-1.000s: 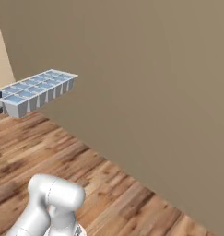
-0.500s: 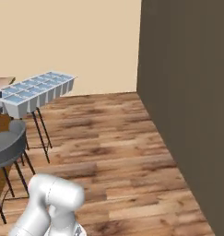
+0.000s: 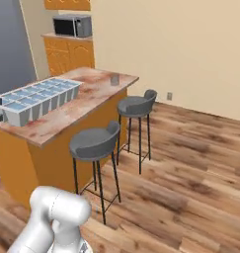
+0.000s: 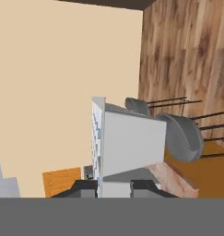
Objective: Open the freezer door, pick up the ice cube tray from the freezer, and place it on the dining counter.
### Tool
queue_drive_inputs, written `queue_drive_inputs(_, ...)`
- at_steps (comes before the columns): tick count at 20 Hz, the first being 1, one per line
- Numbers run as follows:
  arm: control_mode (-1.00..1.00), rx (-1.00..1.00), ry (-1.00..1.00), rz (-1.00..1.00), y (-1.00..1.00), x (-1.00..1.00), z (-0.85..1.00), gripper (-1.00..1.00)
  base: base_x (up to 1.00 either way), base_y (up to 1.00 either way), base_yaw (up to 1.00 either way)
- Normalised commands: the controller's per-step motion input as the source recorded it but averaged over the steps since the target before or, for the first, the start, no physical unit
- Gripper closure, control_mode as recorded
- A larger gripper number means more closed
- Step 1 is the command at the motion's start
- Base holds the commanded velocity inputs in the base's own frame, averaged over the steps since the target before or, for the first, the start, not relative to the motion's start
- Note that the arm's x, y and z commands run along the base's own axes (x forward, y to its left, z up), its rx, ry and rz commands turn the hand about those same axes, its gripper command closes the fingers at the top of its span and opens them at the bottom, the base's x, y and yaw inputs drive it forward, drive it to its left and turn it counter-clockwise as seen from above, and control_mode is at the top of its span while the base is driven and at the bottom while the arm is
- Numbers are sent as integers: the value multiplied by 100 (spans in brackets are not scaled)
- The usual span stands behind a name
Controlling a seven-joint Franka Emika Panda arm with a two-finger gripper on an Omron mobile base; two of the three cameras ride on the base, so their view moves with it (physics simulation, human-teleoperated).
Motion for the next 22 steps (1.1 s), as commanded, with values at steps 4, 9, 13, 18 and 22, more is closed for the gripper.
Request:
queue_drive_inputs(4,100,0,0,0,0,0,0,100,16,37,89)
queue_drive_inputs(9,100,0,0,0,0,0,0,100,83,34,62)
queue_drive_inputs(13,100,0,0,0,0,0,0,100,100,0,27)
queue_drive_inputs(18,100,0,0,0,0,0,0,100,99,-23,16)
queue_drive_inputs(22,100,0,0,0,0,0,0,100,97,-46,12)
